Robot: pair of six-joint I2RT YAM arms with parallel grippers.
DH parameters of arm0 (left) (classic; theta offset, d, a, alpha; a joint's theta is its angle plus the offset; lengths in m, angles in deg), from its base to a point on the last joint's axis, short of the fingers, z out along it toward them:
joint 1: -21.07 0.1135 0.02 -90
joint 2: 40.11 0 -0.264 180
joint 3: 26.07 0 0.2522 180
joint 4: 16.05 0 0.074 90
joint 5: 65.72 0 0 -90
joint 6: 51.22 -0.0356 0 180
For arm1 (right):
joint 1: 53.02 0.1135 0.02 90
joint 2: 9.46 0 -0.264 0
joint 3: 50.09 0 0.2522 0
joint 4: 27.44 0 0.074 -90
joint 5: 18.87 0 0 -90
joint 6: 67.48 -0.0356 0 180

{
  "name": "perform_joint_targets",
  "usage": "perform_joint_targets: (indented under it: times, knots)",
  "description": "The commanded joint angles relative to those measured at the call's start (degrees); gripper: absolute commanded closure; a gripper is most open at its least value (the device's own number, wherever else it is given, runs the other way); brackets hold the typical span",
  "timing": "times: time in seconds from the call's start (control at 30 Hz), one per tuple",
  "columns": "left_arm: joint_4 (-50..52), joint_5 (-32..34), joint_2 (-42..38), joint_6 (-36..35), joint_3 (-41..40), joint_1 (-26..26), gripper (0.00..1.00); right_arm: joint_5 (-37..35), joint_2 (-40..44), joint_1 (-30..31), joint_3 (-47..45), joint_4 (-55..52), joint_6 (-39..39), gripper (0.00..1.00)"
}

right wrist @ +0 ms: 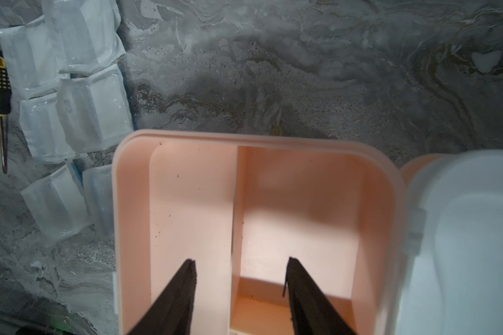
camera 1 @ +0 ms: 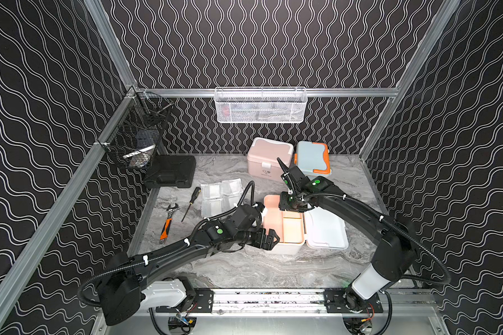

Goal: Open first aid kits and take out gauze
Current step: Pick up the compartment layer from the first aid kit.

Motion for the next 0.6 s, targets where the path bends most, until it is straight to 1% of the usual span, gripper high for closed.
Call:
perform_joint_targets:
  times: [0.0, 0.3, 0.33, 0.37, 0.47, 0.57]
  knots:
    - [-5.7, 1.8, 0.8, 1.3, -0.5, -1.3, 0.01, -1.4, -1.5, 0.4, 1.1, -1.8, -0.6, 0.52]
    - [-9.3, 3.5, 1.1, 3.8, -1.5, -6.3, 0.01, -5.2, -5.2, 3.8, 1.0, -3.2, -2.0, 0.57]
    - [-9.5, 3.8, 1.1, 3.9, -1.6, -6.8, 0.01, -5.7, -5.5, 4.0, 0.9, -3.7, -2.3, 0.58]
    - [-9.4, 4.2, 1.0, 4.0, -1.7, -7.2, 0.01, -6.1, -5.6, 4.2, 0.8, -3.7, -2.3, 0.62]
    - [-8.7, 6.4, -0.9, 4.4, -2.8, -8.0, 0.01, -6.2, -5.8, 4.8, 0.1, -4.0, -2.7, 0.65]
    - [-8.2, 9.1, -5.1, 5.3, -5.8, -8.0, 0.01, -6.4, -5.2, 5.5, -0.9, -4.0, -3.4, 0.67]
